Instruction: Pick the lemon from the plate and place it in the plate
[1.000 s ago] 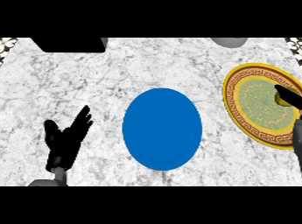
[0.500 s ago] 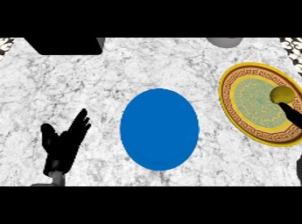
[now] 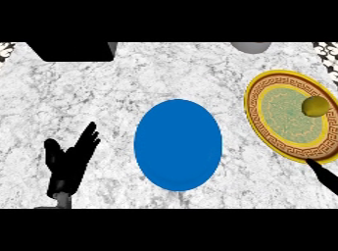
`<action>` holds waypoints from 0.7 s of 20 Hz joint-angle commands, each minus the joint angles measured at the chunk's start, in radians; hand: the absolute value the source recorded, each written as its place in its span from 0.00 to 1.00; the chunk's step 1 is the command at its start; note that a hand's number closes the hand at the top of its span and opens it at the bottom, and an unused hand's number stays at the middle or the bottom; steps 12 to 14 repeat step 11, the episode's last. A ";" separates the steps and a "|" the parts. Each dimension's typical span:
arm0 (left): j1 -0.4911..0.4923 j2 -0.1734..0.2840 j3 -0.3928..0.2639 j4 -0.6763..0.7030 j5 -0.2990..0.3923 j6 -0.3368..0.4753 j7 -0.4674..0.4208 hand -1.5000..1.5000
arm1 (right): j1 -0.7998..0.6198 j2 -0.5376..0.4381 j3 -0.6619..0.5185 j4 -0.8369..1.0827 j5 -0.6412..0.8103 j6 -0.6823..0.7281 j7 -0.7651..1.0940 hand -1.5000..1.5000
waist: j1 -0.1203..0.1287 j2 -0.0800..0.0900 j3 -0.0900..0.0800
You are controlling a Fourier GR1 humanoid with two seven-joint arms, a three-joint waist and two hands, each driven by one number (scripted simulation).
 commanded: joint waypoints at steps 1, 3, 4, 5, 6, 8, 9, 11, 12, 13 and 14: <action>-0.022 -0.017 -0.003 -0.004 -0.014 0.018 0.034 0.50 | 0.117 0.009 0.057 -0.140 0.068 0.005 0.091 0.00 | 0.004 0.001 0.000; -0.006 -0.005 -0.004 -0.031 -0.006 -0.004 0.029 0.50 | 0.210 0.106 0.097 -0.166 0.082 -0.008 0.000 0.00 | 0.003 0.001 0.000; -0.011 -0.023 -0.006 0.000 -0.026 0.017 0.004 0.50 | 0.213 0.071 0.101 -0.227 0.111 -0.007 0.094 0.00 | 0.004 0.002 0.000; -0.026 -0.018 0.004 -0.036 -0.011 0.022 0.061 0.50 | 0.241 0.097 0.102 -0.190 0.103 0.001 0.042 0.00 | 0.004 0.001 0.000; 0.002 -0.036 -0.016 -0.009 -0.021 0.010 0.006 0.50 | 0.245 0.080 0.117 -0.243 0.135 0.006 0.081 0.00 | 0.005 0.002 0.000; -0.014 -0.021 0.012 0.066 -0.030 -0.008 -0.047 0.50 | 0.254 0.124 0.138 -0.245 0.128 -0.024 0.065 0.00 | 0.005 0.002 0.000; 0.037 -0.051 -0.041 -0.091 -0.047 0.040 0.054 0.50 | 0.263 0.097 0.134 -0.320 0.158 -0.006 0.152 0.00 | 0.007 0.001 0.000; 0.035 -0.050 -0.050 -0.055 -0.064 0.029 0.032 0.50 | 0.345 0.125 0.142 -0.252 0.072 -0.011 -0.021 0.00 | 0.004 0.001 0.001; 0.035 -0.050 -0.050 -0.055 -0.064 0.029 0.032 0.50 | 0.345 0.125 0.142 -0.252 0.072 -0.011 -0.021 0.00 | 0.004 0.001 0.001; 0.035 -0.050 -0.050 -0.055 -0.064 0.029 0.032 0.50 | 0.345 0.125 0.142 -0.252 0.072 -0.011 -0.021 0.00 | 0.004 0.001 0.001; 0.035 -0.050 -0.050 -0.055 -0.064 0.029 0.032 0.50 | 0.345 0.125 0.142 -0.252 0.072 -0.011 -0.021 0.00 | 0.004 0.001 0.001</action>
